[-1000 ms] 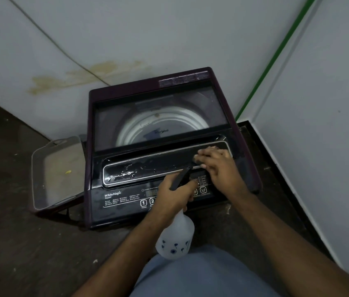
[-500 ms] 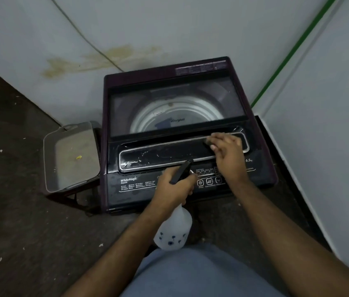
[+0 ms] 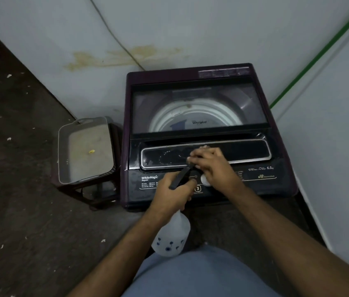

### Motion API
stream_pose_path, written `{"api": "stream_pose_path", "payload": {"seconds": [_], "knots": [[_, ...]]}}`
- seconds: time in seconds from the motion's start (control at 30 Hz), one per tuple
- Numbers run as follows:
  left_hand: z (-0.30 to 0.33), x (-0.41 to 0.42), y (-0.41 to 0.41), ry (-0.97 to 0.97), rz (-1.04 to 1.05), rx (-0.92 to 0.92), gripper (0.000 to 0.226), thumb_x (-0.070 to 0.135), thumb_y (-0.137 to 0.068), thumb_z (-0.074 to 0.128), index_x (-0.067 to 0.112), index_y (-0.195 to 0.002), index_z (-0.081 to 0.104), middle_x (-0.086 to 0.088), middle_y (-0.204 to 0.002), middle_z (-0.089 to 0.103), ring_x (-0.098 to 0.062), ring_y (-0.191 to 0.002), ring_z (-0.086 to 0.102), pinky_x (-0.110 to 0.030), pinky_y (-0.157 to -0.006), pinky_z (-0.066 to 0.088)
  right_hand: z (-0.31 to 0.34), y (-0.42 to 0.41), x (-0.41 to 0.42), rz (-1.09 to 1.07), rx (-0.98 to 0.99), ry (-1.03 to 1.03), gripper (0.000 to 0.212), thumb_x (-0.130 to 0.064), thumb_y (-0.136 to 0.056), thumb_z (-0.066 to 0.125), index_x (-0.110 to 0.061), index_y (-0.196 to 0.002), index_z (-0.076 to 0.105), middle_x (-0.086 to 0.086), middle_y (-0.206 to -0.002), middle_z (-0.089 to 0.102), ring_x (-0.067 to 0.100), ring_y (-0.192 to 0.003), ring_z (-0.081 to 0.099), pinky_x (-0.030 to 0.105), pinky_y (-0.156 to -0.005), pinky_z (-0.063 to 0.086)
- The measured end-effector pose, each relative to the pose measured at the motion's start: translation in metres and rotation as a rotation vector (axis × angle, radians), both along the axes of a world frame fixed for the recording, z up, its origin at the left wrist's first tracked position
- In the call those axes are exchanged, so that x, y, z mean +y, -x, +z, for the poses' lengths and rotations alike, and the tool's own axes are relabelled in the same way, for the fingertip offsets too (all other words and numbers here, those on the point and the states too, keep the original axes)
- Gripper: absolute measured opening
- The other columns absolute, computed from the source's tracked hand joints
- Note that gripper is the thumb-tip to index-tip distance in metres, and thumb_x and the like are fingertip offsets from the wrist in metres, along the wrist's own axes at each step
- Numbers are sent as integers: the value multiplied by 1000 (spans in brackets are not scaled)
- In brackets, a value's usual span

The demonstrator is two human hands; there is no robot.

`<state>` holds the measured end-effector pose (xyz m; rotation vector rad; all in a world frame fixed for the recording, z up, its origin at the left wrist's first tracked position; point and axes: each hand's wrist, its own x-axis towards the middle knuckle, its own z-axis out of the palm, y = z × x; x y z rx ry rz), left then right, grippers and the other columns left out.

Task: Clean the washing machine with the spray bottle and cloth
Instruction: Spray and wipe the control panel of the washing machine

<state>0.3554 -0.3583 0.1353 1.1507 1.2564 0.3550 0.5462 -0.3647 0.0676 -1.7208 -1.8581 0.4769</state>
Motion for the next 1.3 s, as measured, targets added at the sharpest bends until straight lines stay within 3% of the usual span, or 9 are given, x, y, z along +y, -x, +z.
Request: {"api": "stream_pose_path", "payload": {"seconds": [0.17, 0.27, 0.47, 0.7, 0.9, 1.03, 1.13, 1.2, 1.3], "knots": [[4, 9, 20, -10, 64, -4, 13, 20, -95, 71, 13, -84, 71, -6, -70, 66, -18, -64, 62, -32, -57, 47, -2, 15, 24, -351, 81, -20, 32, 0, -95, 61, -21, -114, 78, -2, -131, 65, 9, -111, 35, 17, -106, 34], [6, 11, 30, -8, 60, -8, 14, 19, -96, 69, 15, -83, 69, -6, -70, 64, -18, -64, 60, -30, -53, 43, 2, 53, 35, -94, 2, 9, 34, 0, -93, 64, -21, -117, 76, -4, -131, 65, 19, -110, 42, 35, -101, 43], [5, 25, 63, 0, 146, 17, 13, 21, -95, 70, 13, -85, 69, -1, -68, 66, -14, -62, 61, -28, -50, 43, 0, 44, 30, -159, 7, -30, 37, 4, -91, 66, -21, -116, 77, -5, -128, 66, 10, -102, 36, 7, -95, 26], [3, 25, 89, 3, 140, 36, 16, 20, -95, 70, 6, -85, 70, -5, -69, 67, -16, -63, 62, -31, -55, 46, -4, 84, 37, 74, -75, -70, 33, -3, -90, 70, -21, -117, 76, -6, -127, 66, 20, -100, 45, 30, -92, 39], [2, 27, 105, -9, 180, 37, 16, 19, -96, 70, 8, -85, 68, -4, -68, 65, -14, -60, 60, -26, -47, 42, 0, 108, 69, -301, 32, 14, 33, -3, -95, 63, -24, -116, 76, -6, -127, 66, 20, -104, 41, 32, -96, 41], [5, 28, 107, -30, 169, 40, 16, 19, -95, 68, 9, -82, 69, -4, -67, 66, -13, -59, 61, -28, -51, 46, 4, 141, 70, 58, -47, 12, 37, -2, -92, 64, -24, -120, 74, -8, -130, 63, 18, -104, 41, 37, -93, 45], [5, 31, 111, -28, 183, 6, 15, 18, -94, 68, 12, -81, 70, -4, -68, 67, -16, -63, 63, -33, -59, 49, -2, 113, 49, 166, -68, -4, 36, -5, -93, 66, -26, -122, 74, -11, -133, 63, 18, -102, 45, 21, -97, 35], [4, 31, 113, -32, 195, 16, 16, 18, -94, 68, 13, -79, 68, -2, -67, 66, -15, -62, 62, -30, -53, 47, 1, 91, 52, 34, -12, -1, 34, -4, -94, 65, -27, -116, 75, -11, -128, 65, 24, -103, 50, 12, -95, 28], [2, 27, 111, -43, 201, 59, 18, 17, -94, 68, 12, -77, 67, -2, -65, 65, -14, -58, 60, -26, -47, 42, 6, 96, 77, -239, 27, 40, 29, -6, -97, 60, -25, -114, 75, -7, -123, 69, 27, -111, 51, 31, -101, 40]]}}
